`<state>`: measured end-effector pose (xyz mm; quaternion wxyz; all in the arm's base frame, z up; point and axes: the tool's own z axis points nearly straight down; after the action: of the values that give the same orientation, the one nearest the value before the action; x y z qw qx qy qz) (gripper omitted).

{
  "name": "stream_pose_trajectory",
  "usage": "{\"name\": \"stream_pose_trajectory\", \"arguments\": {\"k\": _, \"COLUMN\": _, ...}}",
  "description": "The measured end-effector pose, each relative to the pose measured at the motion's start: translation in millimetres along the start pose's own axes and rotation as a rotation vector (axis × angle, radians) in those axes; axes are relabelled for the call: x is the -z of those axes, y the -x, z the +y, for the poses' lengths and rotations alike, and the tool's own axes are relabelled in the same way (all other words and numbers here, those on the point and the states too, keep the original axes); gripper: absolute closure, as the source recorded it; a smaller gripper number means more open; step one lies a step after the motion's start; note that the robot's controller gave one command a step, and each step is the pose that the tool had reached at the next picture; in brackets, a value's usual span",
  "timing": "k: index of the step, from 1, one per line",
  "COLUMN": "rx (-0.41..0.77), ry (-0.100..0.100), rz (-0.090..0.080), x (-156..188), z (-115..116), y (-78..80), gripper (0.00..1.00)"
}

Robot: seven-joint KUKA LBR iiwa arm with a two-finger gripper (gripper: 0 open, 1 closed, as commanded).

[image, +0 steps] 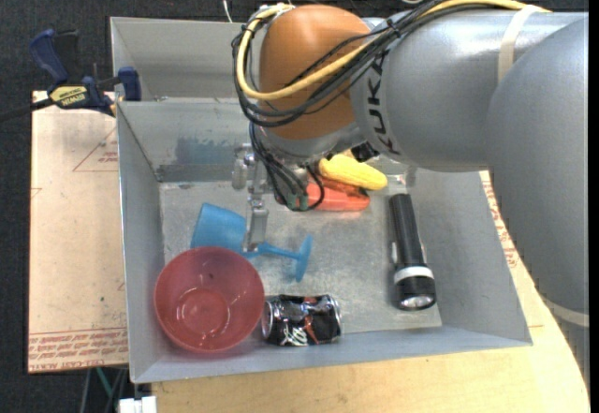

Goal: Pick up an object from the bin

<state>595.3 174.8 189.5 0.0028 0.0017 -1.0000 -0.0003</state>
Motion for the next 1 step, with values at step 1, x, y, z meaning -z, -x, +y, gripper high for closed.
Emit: {"name": "stream_pose_trajectory", "arguments": {"k": 1, "rx": -0.004, "ry": 0.001, "rz": -0.007, "x": 3.8, "z": -1.0, "y": 1.9, "gripper": 0.0}}
